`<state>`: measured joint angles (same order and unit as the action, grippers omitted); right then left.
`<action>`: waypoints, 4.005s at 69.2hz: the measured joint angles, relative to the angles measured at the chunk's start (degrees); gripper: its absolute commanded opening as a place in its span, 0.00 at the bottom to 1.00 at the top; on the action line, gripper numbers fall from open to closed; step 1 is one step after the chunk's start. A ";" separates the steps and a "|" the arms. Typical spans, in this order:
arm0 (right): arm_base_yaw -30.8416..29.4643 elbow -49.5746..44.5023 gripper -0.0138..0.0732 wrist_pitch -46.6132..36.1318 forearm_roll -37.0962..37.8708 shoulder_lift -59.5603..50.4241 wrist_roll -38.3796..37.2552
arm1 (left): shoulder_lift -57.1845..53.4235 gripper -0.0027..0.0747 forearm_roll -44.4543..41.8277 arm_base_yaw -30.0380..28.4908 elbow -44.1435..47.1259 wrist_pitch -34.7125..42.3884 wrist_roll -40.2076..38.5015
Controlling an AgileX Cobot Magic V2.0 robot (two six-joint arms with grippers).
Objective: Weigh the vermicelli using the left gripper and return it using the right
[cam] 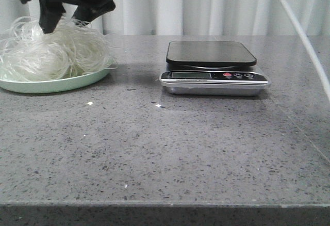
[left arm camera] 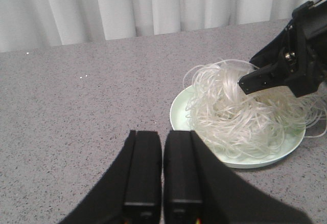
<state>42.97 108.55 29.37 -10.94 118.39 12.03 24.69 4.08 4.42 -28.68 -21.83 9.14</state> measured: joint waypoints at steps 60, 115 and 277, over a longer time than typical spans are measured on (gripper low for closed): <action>-27.52 -5.99 0.33 16.85 -0.11 -35.49 0.00 | 0.00 0.21 0.00 0.00 0.00 0.00 0.00; -36.56 -81.62 0.33 -21.10 -0.11 -87.51 0.00 | 0.00 0.21 0.00 0.00 0.00 -0.09 0.00; -36.56 -89.71 0.33 -23.62 -0.19 -98.96 0.00 | -24.93 0.21 -0.81 -4.00 28.87 15.27 0.00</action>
<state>6.41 18.84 5.74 -11.13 19.43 12.03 -0.24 3.27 0.42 0.19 -6.56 9.14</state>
